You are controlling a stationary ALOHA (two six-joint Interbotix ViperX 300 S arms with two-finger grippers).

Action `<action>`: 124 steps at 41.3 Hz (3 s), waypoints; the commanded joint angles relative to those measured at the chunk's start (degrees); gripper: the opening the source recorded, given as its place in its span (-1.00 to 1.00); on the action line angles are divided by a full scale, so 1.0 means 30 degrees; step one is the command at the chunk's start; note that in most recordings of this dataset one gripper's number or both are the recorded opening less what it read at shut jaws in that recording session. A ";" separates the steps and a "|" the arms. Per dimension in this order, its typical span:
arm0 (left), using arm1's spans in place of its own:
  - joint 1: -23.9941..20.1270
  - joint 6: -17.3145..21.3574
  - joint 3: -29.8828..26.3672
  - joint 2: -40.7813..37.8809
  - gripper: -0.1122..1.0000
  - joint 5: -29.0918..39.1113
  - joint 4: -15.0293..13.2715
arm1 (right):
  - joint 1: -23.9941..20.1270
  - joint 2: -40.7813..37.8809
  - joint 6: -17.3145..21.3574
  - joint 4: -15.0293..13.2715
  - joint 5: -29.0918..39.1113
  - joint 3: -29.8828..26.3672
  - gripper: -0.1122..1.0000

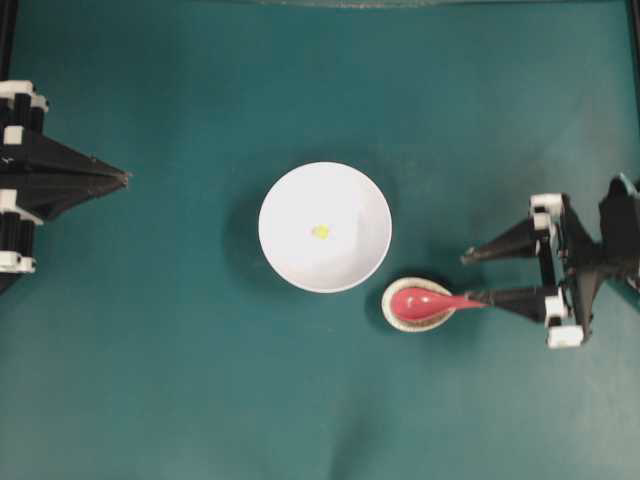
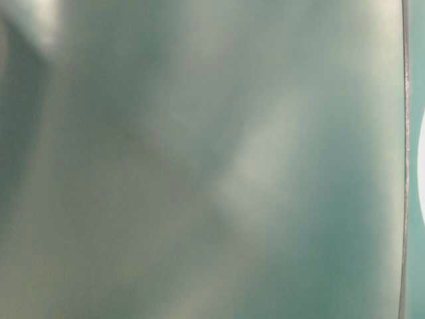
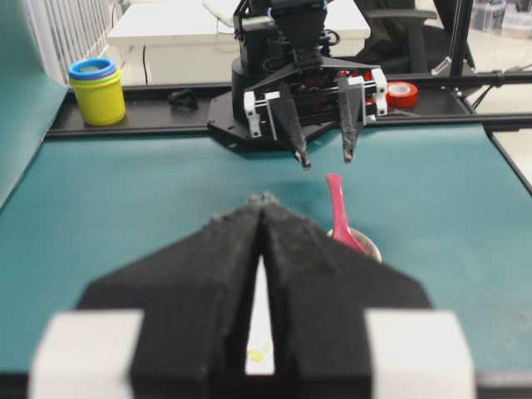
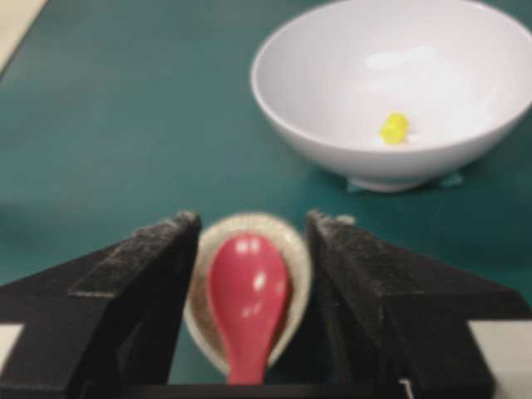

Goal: Scoop the yellow hexagonal prism block from the bowl with a spoon using the right arm.
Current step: 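Move the right gripper left toward the red spoon's handle, then close the right gripper on the red spoon handle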

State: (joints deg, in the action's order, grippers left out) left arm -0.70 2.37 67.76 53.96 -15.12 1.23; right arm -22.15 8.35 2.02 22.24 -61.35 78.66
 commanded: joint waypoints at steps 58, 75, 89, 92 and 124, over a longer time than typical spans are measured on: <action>-0.0352 -0.0029 -0.0322 -0.1084 -0.79 -0.0908 0.0029 | -0.2578 -0.6006 -0.0059 0.2490 -0.2227 -0.0439 0.08; -0.0352 -0.0029 -0.0293 -0.1084 -0.79 -0.0820 0.0029 | -0.2695 -0.6006 -0.0059 0.2607 -0.1875 -0.0586 -0.44; -0.0352 -0.0029 -0.0322 -0.1084 -0.79 -0.0762 0.0029 | -0.2813 -0.5449 0.0205 0.2607 -0.0645 -0.0908 -0.54; -0.0352 0.0000 -0.0322 -0.1084 -0.79 -0.0762 0.0029 | -0.2813 -0.5273 0.0205 0.2607 -0.0088 -0.0908 -0.48; -0.0352 0.0029 -0.0322 -0.1084 -0.79 -0.0762 0.0029 | -0.2813 -0.4658 -0.0937 0.3193 0.0088 -0.0938 0.06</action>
State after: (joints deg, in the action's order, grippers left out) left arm -1.67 2.37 67.76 51.06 -17.14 1.23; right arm -30.32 -6.68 -0.53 31.38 -60.03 76.20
